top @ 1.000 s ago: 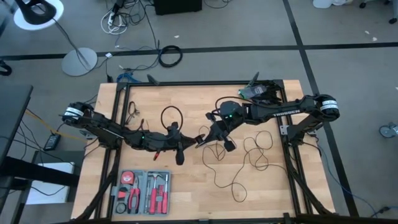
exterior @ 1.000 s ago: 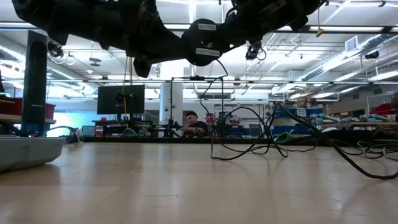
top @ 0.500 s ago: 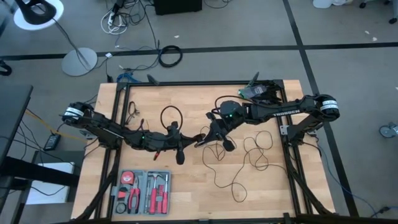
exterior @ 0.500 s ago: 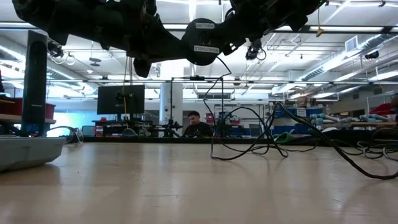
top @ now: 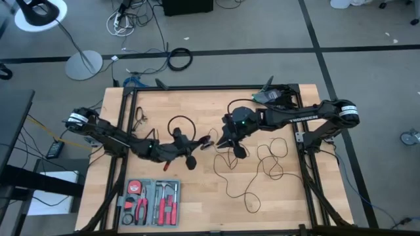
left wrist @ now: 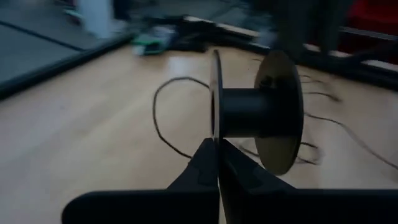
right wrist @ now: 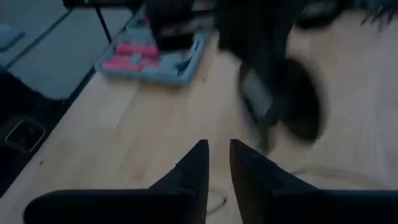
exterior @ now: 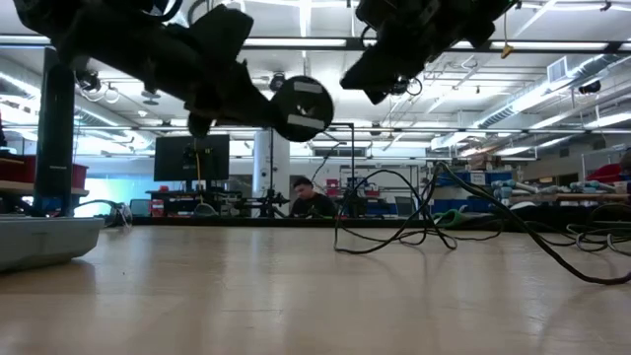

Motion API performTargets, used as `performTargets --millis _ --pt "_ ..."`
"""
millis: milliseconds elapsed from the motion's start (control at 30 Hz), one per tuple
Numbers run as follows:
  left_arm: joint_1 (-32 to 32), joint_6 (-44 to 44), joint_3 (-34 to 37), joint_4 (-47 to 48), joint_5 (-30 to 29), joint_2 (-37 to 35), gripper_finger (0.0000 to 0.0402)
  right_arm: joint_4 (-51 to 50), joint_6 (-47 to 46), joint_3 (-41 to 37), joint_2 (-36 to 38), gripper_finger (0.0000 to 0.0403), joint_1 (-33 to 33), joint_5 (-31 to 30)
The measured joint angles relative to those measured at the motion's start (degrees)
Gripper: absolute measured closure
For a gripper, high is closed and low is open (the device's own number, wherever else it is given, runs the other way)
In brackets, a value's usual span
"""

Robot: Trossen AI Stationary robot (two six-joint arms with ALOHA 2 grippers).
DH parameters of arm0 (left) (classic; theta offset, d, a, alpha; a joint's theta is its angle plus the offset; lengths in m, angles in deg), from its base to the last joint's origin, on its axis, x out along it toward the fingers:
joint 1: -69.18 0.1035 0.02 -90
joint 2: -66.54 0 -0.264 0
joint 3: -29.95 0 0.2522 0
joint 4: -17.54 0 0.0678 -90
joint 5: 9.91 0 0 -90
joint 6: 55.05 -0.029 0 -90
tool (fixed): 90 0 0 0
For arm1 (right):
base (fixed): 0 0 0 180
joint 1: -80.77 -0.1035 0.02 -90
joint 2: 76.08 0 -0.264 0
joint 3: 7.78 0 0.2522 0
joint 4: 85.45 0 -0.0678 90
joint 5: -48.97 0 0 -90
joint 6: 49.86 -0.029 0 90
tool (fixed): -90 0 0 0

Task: Coil cords
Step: Coil the black wire onto the spool

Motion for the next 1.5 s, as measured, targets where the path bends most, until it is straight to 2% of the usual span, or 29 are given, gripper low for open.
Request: performTargets --millis 133,267,367,533,633,833,967,1033,1200,1333,1500 --pt "-3.7 1.8 0.0 3.3 -10.5 0.0 0.0401 -5.5 -2.4 -1.3 0.1 0.0334 -0.4 -4.7" --pt "-7.5 1.8 0.0 3.7 -19.8 0.0 0.0401 2.4 -5.5 -7.9 0.1 0.0342 -1.8 -8.8" --pt "-9.5 1.7 0.0 4.2 -23.0 0.0 0.0401 15.6 -8.9 -15.2 0.1 0.0347 -2.9 -12.2" --pt "-10.4 4.4 0.1 8.1 -23.2 0.0 0.0401 49.8 -14.6 -28.3 -1.3 0.0353 -6.0 -21.9" --pt "-10.4 6.4 0.1 9.7 -22.3 0.0 0.0401 59.9 -12.3 -31.0 -4.4 0.0353 -8.7 -27.3" --pt "-10.6 8.0 0.1 9.5 -21.2 1.1 0.0401 60.5 -12.2 -25.0 -15.7 0.0353 -12.9 -33.8" --pt "-10.6 8.0 0.2 9.0 -20.2 1.9 0.0401 62.2 -17.7 -20.4 -22.2 0.0353 -13.1 -44.3" --pt "-10.7 8.0 0.2 9.3 -19.8 2.2 0.0401 63.4 -19.1 -19.1 -23.4 0.0353 -12.3 -46.8" --pt "-10.8 8.1 4.5 1.9 -19.1 2.2 0.0401 62.8 -14.5 -18.1 -23.0 0.0353 -11.4 -45.7" --pt "-10.8 8.0 12.3 -13.7 -18.1 2.2 0.0401 63.0 -15.7 -18.2 -21.5 0.0353 -11.4 -45.5" --pt "-10.8 5.1 19.5 -29.1 -16.3 2.2 0.0401 60.6 -14.3 -18.2 -21.6 0.0353 -11.4 -40.3"
